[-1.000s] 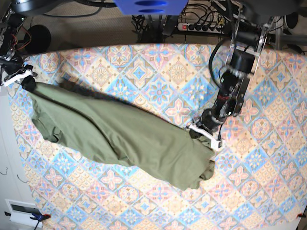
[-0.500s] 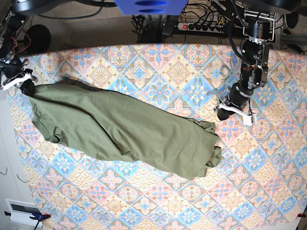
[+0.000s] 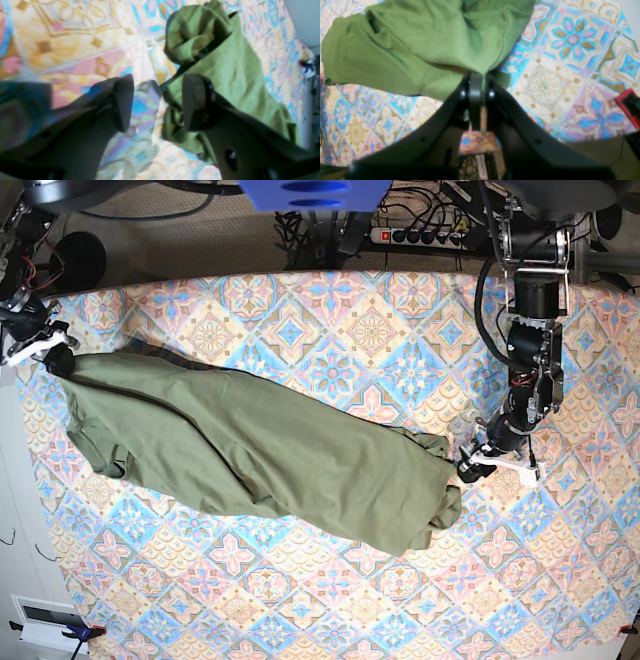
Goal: Layout the t-shirt on the table in an organized manner, then fold the t-shirt properly
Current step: 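Regrasp the shirt end with the left gripper and pull it taut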
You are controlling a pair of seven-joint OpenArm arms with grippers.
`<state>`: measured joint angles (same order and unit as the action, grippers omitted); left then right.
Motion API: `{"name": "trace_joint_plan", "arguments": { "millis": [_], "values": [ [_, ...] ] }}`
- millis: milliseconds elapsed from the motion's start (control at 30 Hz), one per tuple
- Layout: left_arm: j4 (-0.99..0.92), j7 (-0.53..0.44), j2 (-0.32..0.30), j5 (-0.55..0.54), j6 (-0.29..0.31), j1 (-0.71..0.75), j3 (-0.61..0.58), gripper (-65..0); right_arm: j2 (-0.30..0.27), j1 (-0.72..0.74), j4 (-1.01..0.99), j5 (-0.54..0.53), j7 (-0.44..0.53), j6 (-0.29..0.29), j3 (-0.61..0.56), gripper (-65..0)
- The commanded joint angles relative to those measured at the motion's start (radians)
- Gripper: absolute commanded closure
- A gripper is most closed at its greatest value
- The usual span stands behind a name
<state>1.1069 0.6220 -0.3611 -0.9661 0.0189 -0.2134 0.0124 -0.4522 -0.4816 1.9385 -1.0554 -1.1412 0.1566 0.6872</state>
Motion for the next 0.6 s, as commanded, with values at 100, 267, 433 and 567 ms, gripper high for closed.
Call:
{"name": "trace_joint_plan", "arguments": {
  "millis": [100, 267, 433, 567],
  "values": [
    [0.0, -0.015, 0.026, -0.006, 0.013, -0.031, 0.002, -30.5, -0.023, 0.002, 0.016, -0.012, 0.02, 0.004, 0.009, -0.7],
    [-0.136, -0.015, 0.066, -0.009, 0.019, -0.077, 0.002, -30.0, -0.023, 0.021, 0.016, -0.012, 0.02, 0.004, 0.009, -0.7],
    [-0.167, -0.015, 0.081, -0.011, 0.022, -0.083, 0.002, -24.5, -0.023, 0.021, 0.016, -0.012, 0.02, 0.004, 0.009, -0.7],
    [-0.167, -0.015, 0.081, -0.012, 0.022, -0.085, 0.008, 0.0, -0.023, 0.021, 0.014, -0.012, 0.02, 0.004, 0.01, -0.7]
  ]
}}
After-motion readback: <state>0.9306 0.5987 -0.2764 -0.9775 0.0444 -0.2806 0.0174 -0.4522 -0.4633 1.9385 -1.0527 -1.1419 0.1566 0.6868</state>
